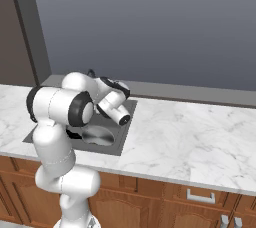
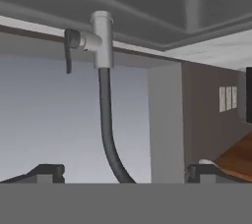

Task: Pick the pan and sponge and place them into the sink. Then turn on the water.

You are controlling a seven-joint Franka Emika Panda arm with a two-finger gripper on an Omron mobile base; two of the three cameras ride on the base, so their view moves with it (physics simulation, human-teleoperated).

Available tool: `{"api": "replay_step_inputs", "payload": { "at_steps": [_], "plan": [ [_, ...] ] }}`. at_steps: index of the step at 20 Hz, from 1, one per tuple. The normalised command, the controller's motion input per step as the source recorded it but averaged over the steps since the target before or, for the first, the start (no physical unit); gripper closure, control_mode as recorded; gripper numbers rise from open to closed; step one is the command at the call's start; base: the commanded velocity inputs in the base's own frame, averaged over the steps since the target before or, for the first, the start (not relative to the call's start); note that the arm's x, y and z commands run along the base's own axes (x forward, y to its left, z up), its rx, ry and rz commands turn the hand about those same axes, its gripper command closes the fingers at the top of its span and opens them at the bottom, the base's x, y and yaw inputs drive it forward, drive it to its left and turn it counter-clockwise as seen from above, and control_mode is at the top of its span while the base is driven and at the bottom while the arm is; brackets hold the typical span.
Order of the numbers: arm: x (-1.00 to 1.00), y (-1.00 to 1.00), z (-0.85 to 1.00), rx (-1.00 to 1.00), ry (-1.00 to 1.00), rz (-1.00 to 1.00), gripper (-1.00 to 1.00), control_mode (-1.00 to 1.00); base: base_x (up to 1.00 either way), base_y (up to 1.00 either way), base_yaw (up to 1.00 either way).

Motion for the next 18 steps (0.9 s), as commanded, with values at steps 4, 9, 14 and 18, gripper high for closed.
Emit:
{"api": "replay_step_inputs", "payload": {
  "at_steps": [4, 9, 14, 18],
  "plan": [
    [0.35, 0.00, -0.26, 0.04, 0.00, -0.01, -1.00, -1.00, 0.00, 0.00, 0.00],
    [0.37, 0.02, -0.22, 0.00, -0.01, 0.00, -1.00, -1.00, 0.00, 0.00, 0.00],
    [0.56, 0.05, -0.11, 0.00, -0.04, -0.03, -1.00, -1.00, 0.00, 0.00, 0.00],
    [0.48, 0.11, -0.20, 0.00, 0.00, -0.03, -1.00, -1.00, 0.00, 0.00, 0.00]
  ]
}}
